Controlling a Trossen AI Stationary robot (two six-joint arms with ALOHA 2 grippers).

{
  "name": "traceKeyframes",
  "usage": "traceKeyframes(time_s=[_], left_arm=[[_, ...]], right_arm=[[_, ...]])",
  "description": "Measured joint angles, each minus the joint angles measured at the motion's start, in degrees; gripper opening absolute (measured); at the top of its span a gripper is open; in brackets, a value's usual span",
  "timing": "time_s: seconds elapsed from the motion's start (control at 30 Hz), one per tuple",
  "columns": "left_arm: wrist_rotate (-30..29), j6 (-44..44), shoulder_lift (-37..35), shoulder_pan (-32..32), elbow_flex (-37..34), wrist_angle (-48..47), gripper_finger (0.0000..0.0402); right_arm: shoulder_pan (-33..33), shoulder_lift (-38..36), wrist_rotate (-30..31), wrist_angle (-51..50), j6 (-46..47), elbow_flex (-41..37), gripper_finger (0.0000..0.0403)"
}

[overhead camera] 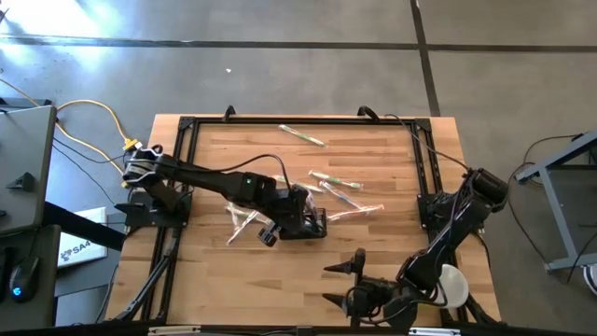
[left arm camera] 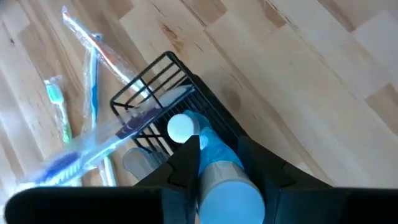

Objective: Pick & Place toothbrushing station
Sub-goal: Put the mouthwash into the wire organizer

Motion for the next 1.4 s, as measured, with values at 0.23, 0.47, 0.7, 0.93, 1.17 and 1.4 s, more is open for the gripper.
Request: traceKeyframes(time_s=[0.23, 0.47, 0.7, 0.93, 1.17, 1.4], left_arm=[[-1.1, -1.0, 2.5, 0.0, 0.1, 0.7, 0.0085], [-1.7, -3.1, 2.9, 0.0, 0.0, 0.2, 0.0085], [-1.6, -4.1, 2.9, 0.0, 0.1, 0.3, 0.0085], [-1.1, -5.5, 2.9, 0.0, 0.0, -0.5, 0.0085], [-1.0, -5.5, 2.9, -0.1, 0.0, -0.6, 0.0085], [-0.4, -7.4, 3.3, -0.1, 0.0, -0.4, 0.0085]], right_arm=[[0.0, -0.1, -1.7, -3.2, -0.1, 0.0, 0.0309], [0.0, -0.1, -2.5, -4.7, -0.3, 0.0, 0.0309], [0.0, -0.1, -2.5, -5.1, -0.3, 0.0, 0.0309], [0.0, -0.1, -3.5, -5.2, -0.1, 0.0, 0.0309], [0.0, -0.1, -3.8, -4.8, -0.1, 0.0, 0.0309], [0.0, -0.1, -4.2, -4.7, -0.1, 0.0, 0.0309]])
